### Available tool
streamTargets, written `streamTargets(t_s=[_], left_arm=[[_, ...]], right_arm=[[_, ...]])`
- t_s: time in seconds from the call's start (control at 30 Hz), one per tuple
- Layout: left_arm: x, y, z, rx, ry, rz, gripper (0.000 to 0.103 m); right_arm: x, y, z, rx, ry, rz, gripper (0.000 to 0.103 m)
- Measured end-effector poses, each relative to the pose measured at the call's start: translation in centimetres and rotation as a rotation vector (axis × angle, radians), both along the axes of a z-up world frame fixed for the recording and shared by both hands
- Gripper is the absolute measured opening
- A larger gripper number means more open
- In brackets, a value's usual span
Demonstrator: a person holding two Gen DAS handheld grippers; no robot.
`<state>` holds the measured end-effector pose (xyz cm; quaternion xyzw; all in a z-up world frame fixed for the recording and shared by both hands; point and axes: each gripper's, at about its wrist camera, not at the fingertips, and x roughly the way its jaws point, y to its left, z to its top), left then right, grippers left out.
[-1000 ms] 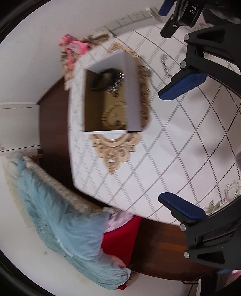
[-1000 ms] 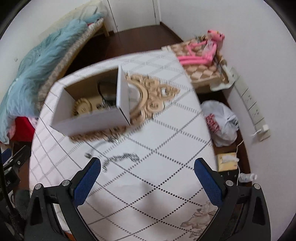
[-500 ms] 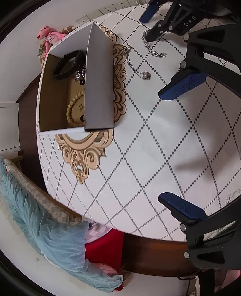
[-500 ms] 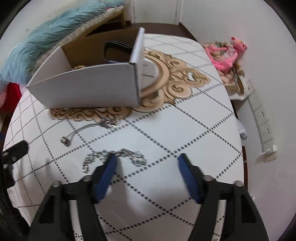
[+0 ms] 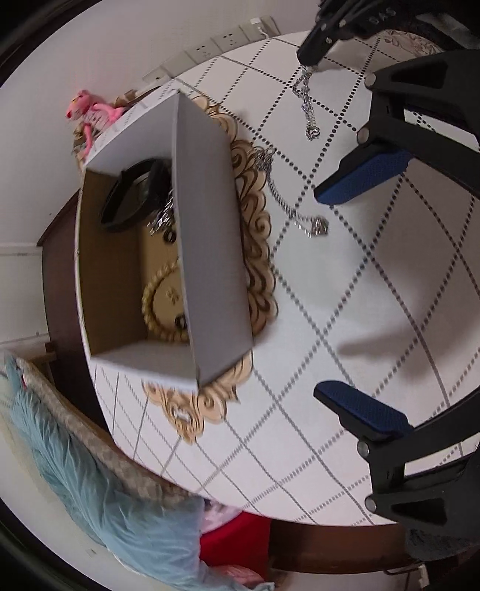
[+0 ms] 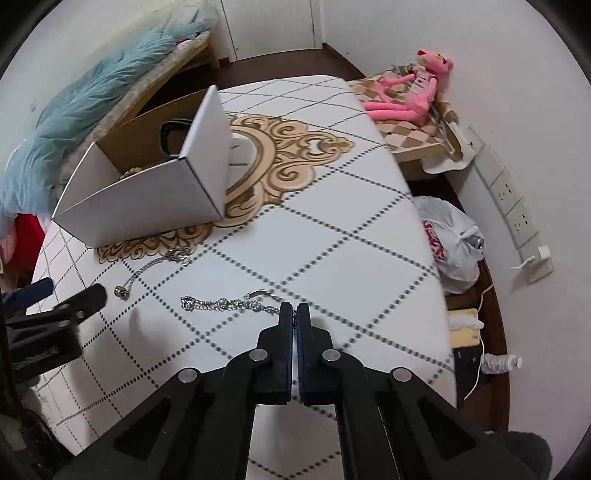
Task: Organize jewelry
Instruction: 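Grasp a thin silver chain with each tool, then carry both silver chains into the box and open both tools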
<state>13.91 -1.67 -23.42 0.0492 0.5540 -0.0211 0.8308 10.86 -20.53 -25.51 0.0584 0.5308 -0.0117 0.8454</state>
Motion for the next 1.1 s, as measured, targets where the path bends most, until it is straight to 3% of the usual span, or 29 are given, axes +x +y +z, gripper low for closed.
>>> streamTargets(t_s=[0.1, 0.13, 0.23, 0.27, 0.33, 0.4, 0.73, 1.1], left_arm=[[0.2, -1.1, -0.9, 0.01, 0.008, -0.034, 0.09], [0.3, -1.3, -1.1, 0.014, 0.013, -0.045, 0.076], [0.4, -1.6, -1.0, 0.001, 0.001, -0.061, 0.061], [0.4, -1.6, -0.9, -0.013, -0.005, -0.071, 0.043], [0.4, -1.6, -0.7, -0.035, -0.008, -0.081, 0.018], [0.4, -1.6, -0.5, -0.052, -0.004, -0.09, 0.009], [-2.3, 1.9, 1.4, -0.123, -0.019, -0.057, 0.009], [-4.8, 5.6, 7.0, -0.22, -0.047, -0.024, 0.009]], right_arm=[[0.0, -0.8, -0.1, 0.024, 0.005, -0.026, 0.001], [0.1, -1.1, -0.1, 0.025, 0.005, -0.031, 0.001], [0.1, -1.5, 0.1, 0.033, 0.007, -0.04, 0.001], [0.1, -1.4, 0.1, 0.032, 0.009, -0.04, 0.001], [0.2, -1.5, 0.2, 0.04, 0.01, -0.044, 0.002], [0.2, -1.7, 0.3, 0.057, 0.008, -0.052, 0.002], [-0.6, -1.7, 3.3, 0.134, -0.044, -0.051, 0.002], [-1.5, -0.4, 7.8, 0.243, -0.118, 0.001, 0.001]])
